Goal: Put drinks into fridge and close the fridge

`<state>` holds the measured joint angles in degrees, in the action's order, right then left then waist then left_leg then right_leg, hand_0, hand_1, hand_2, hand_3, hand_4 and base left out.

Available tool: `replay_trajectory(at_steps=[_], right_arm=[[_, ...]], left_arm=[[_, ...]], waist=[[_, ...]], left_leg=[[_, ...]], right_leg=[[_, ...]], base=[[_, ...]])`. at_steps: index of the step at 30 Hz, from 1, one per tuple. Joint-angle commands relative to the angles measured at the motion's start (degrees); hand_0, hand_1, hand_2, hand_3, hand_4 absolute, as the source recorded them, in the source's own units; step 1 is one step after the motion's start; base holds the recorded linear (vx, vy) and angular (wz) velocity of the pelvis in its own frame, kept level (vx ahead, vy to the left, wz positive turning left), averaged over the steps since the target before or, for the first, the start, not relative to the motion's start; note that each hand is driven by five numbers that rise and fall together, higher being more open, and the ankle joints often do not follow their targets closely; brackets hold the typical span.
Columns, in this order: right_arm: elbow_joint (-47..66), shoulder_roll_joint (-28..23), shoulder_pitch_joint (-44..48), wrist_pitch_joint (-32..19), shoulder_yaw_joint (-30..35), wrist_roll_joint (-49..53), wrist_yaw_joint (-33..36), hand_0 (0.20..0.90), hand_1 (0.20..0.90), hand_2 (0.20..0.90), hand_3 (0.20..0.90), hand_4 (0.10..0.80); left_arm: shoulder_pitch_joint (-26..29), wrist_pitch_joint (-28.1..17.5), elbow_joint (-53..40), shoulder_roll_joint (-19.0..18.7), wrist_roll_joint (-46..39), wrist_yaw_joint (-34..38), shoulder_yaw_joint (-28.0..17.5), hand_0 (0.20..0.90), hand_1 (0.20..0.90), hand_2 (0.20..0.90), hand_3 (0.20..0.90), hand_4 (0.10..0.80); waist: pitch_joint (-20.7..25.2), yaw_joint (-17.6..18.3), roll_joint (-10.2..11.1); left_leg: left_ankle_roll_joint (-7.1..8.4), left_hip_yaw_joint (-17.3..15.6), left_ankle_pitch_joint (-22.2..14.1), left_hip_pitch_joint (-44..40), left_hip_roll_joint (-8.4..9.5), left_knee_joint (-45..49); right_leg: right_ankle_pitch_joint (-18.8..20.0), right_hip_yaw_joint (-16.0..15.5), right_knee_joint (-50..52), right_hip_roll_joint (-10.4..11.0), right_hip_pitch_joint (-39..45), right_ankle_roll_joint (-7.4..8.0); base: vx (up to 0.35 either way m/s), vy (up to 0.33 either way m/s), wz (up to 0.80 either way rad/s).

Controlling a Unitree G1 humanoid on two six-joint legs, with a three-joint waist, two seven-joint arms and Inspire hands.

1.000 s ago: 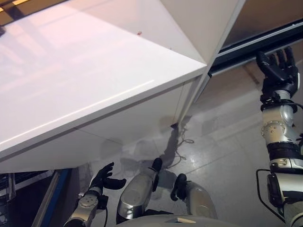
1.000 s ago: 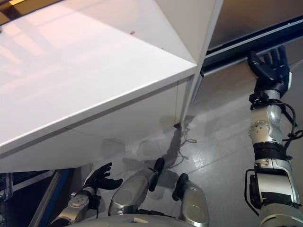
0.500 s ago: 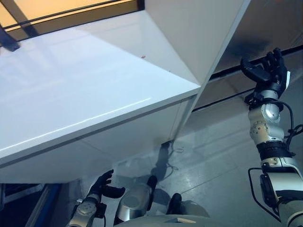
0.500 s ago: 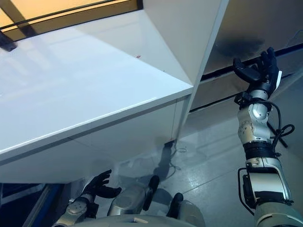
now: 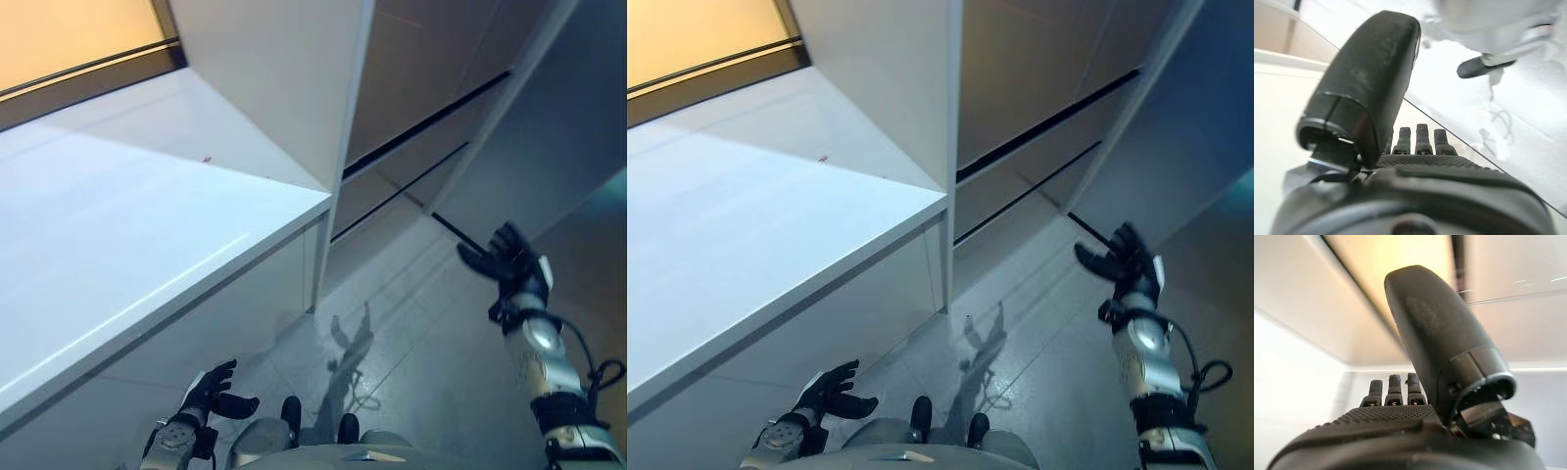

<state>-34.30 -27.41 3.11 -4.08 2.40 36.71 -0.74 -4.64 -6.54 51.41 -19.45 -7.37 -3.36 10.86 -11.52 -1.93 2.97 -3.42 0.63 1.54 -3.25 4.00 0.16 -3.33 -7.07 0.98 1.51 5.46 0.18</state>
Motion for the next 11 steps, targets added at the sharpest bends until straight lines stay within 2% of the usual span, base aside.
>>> replay_trajectory(at_steps=[1,4,6,8,11], right_arm=[[-1.2,-1.0,2.1,-1.0,0.3,-0.5,-7.1,0.9,0.9,0.9,0.9,0.8],[-6.8,0.2,0.6,2.0,-0.5,-3.7,-10.2,0.9,0.9,0.9,0.9,0.8],[-16.5,2.2,-0.5,1.1,-1.3,-5.1,-12.0,0.9,0.9,0.9,0.9,0.8],[-22.1,4.0,-1.0,2.6,-0.9,-3.7,-12.1,0.9,0.9,0.9,0.9,0.8],[-30.4,6.7,-1.5,4.6,-0.6,-8.0,-11.9,0.9,0.9,0.9,0.9,0.8]], left_arm=[[0.8,-1.0,1.2,0.0,-4.2,-1.9,-1.3,0.9,0.9,0.9,0.9,0.8],[0.9,-0.9,2.1,0.2,-6.2,-2.0,-2.1,0.9,0.9,0.9,0.9,0.8],[1.3,-1.1,4.0,0.6,-6.7,-2.2,-2.9,0.9,0.9,0.9,0.9,0.8],[1.4,-1.3,5.2,0.9,-7.0,-2.3,-3.4,0.9,0.9,0.9,0.9,0.8],[1.6,-2.6,8.0,1.4,-5.9,-2.6,-3.7,0.9,0.9,0.9,0.9,0.8]], waist=[[4.4,0.1,-0.9],[4.6,0.6,-1.1],[4.7,0.7,-1.2],[4.9,0.7,-1.2],[5.0,0.9,-1.5]], left_leg=[[1.75,-3.3,-5.9,-0.6,-0.62,0.5],[1.81,-4.1,-6.1,-1.0,-0.73,0.5],[1.72,-4.6,-6.4,-1.4,-0.85,0.7],[1.69,-4.9,-6.5,-1.8,-0.96,0.8],[1.61,-5.1,-6.7,-2.3,-1.07,0.9]], right_leg=[[0.3,-1.2,1.7,0.4,-3.0,2.95],[0.3,-1.2,1.1,0.1,-2.5,2.86],[0.1,-1.3,0.8,-0.1,-1.9,2.63],[0.0,-1.3,0.8,-0.4,-1.5,2.47],[-0.3,-1.0,0.9,-0.7,-1.0,2.15]], base=[[-0.023,-0.021,-0.12],[-0.022,-0.018,-0.05],[-0.012,-0.013,-0.02],[-0.013,-0.017,-0.05],[-0.011,-0.001,-0.05]])
